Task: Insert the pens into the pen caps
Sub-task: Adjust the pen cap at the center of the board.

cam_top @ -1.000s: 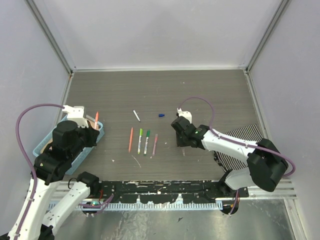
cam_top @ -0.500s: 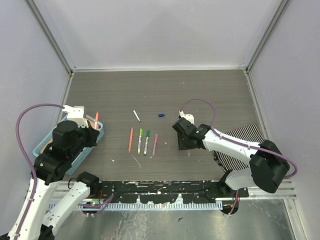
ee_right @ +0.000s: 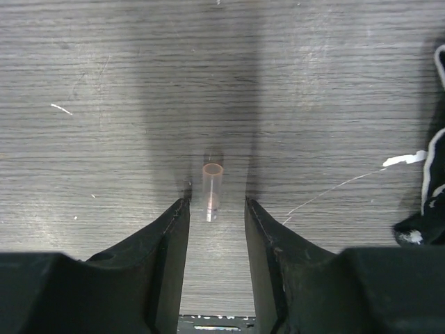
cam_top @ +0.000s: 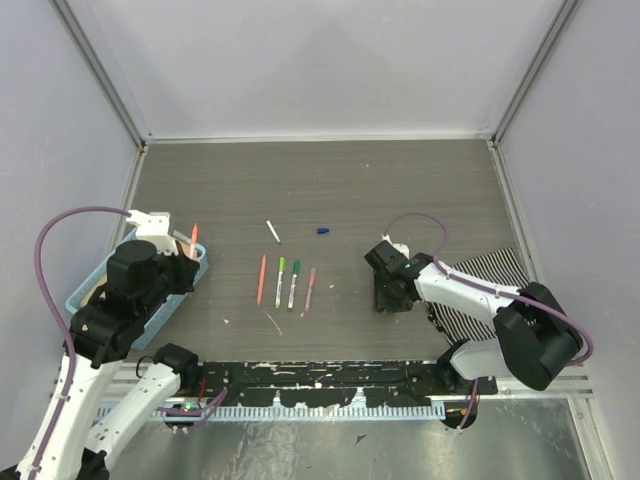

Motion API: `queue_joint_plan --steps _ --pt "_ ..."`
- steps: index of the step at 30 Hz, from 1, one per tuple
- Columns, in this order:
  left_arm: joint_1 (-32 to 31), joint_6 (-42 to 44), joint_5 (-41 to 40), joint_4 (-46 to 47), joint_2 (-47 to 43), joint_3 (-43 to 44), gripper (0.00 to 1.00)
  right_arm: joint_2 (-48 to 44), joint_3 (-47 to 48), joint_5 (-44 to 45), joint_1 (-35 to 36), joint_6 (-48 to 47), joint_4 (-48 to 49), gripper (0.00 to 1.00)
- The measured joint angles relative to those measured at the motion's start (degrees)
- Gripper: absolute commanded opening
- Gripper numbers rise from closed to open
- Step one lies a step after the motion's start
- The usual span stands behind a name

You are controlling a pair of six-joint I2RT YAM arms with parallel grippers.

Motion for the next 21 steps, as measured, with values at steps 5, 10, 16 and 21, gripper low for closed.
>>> queue_joint_plan --steps 5,10,16,21 --pt "0.00 0.15 0.00 0.00 0.00 -0.24 0.00 0.00 -0.96 -2.71 -1.18 -0.26 1.49 0.37" --pt "-0.02 0.15 0.00 0.04 0.00 -0.28 0.00 0.02 -1.11 -3.28 -2.49 -1.36 2.73 0.30" --pt "-0.02 0.15 0.00 0.04 0.00 -0.28 0.00 0.83 -0.81 -2.97 -2.91 -3.19 3.04 0.18" --pt "-0.02 0.15 0.00 0.07 0.02 -0.28 0.00 3.19 1.31 -3.02 -2.60 -7.48 2.91 0.16"
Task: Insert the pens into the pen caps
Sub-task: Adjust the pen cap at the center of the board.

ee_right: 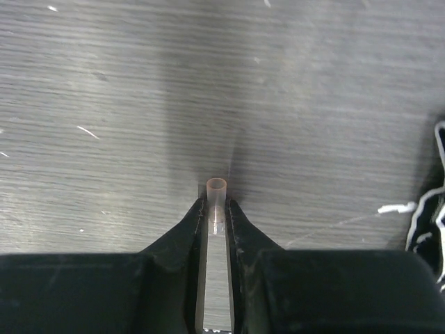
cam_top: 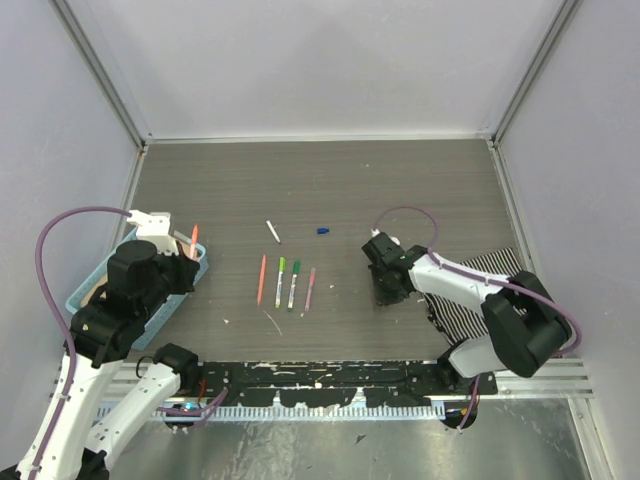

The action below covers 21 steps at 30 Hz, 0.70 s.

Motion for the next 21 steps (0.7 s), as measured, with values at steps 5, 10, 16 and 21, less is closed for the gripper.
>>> queue_joint_plan --steps 5,10,16,21 --pt "0.07 0.02 0.02 0.02 0.11 0.00 0.00 6.05 5.60 -0.66 4.02 -6.08 0.37 0.16" --pt "0.15 0.00 0.00 0.02 0.17 0.00 0.00 12.94 11.96 -2.45 11.54 -12.46 2.16 0.18" --pt "0.28 0.00 0.00 0.02 0.17 0.00 0.00 15.04 14.12 -4.48 18.08 -19.21 3.13 0.32" --pt "0.37 0.02 0.00 0.02 0.33 0.00 0.00 15.04 14.12 -4.96 19.04 -21.00 2.89 0.40"
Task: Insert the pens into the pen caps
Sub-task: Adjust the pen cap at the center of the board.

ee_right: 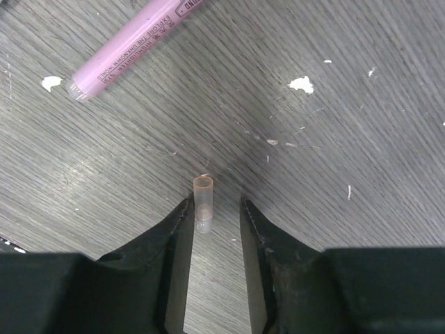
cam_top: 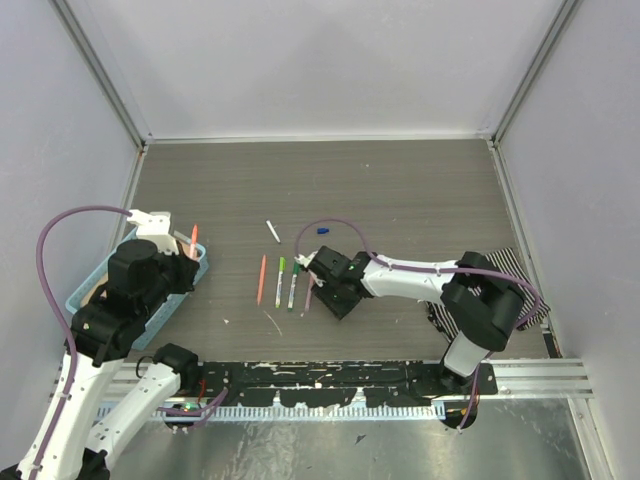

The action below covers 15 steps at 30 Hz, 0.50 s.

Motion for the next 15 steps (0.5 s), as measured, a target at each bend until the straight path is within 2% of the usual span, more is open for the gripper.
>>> queue_joint_plan --steps 8,12,15 --pt "0.00 0.00 0.00 0.02 0.02 0.00 0.00 -1.40 -0.59 0.00 -0.11 1.70 -0.13 0.50" --pt "0.00 0.00 0.02 0.00 0.07 0.00 0.00 -5.77 -1.53 0.11 -0.11 4.35 -0.07 0.57" --pt "0.02 0.00 0.02 0.02 0.07 0.00 0.00 -9.86 -1.53 2.82 -0.11 9.35 0.11 0.65"
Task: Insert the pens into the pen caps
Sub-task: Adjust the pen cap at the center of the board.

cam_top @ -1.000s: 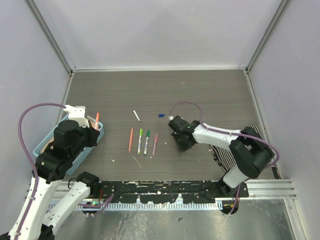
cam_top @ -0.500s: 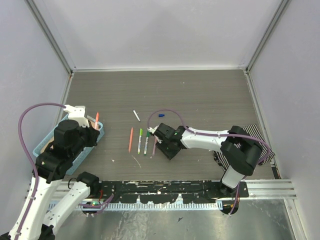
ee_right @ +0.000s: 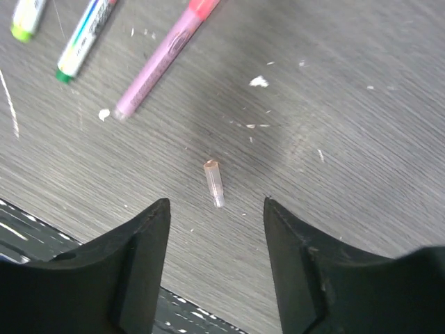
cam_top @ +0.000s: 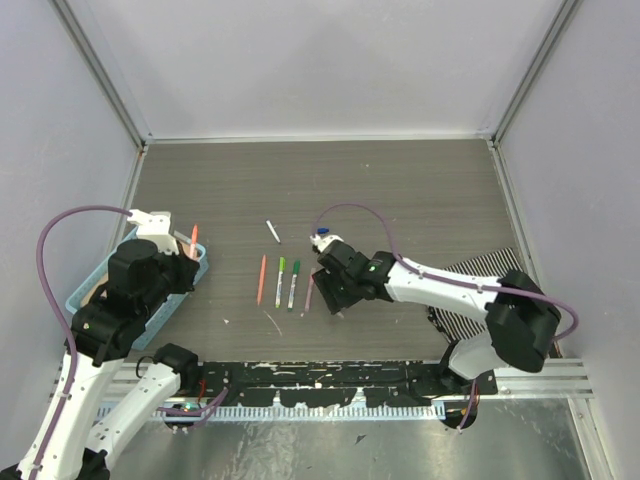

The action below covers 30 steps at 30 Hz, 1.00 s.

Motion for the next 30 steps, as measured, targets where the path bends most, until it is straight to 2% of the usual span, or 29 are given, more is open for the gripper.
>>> queue_joint_plan --steps 1,6,10,14,19,22,30 --pt "0.00 0.00 0.00 -0.02 0.02 0.00 0.00 -1.38 0.02 1.42 0.00 2.47 -0.07 0.68" --pt "0.00 0.00 0.13 0.00 0.15 0.00 0.00 -6.97 -0.31 7.91 0.55 18.51 0.37 0.71" --pt "0.11 0.00 0.20 0.02 0.22 0.00 0.00 -8.39 -1.29 12.68 3.15 31.89 0.59 0.74" --pt "0.22 0.02 0.22 0.02 0.20 0.00 0.00 -5.38 -0.37 17.05 5.88 45.48 -3.41 0.77" --pt "0.26 0.11 0.37 0.07 0.20 0.00 0.00 5.09 7.08 20.68 8.00 60.17 -13.31 0.81" --pt "0.26 0.17 0.37 0.11 0.20 0.00 0.00 11.30 11.89 21.90 8.76 66.25 -18.21 0.81" --pt "0.31 0.20 0.39 0.15 0.20 0.00 0.00 13.29 11.61 22.34 9.07 72.00 -20.68 0.78"
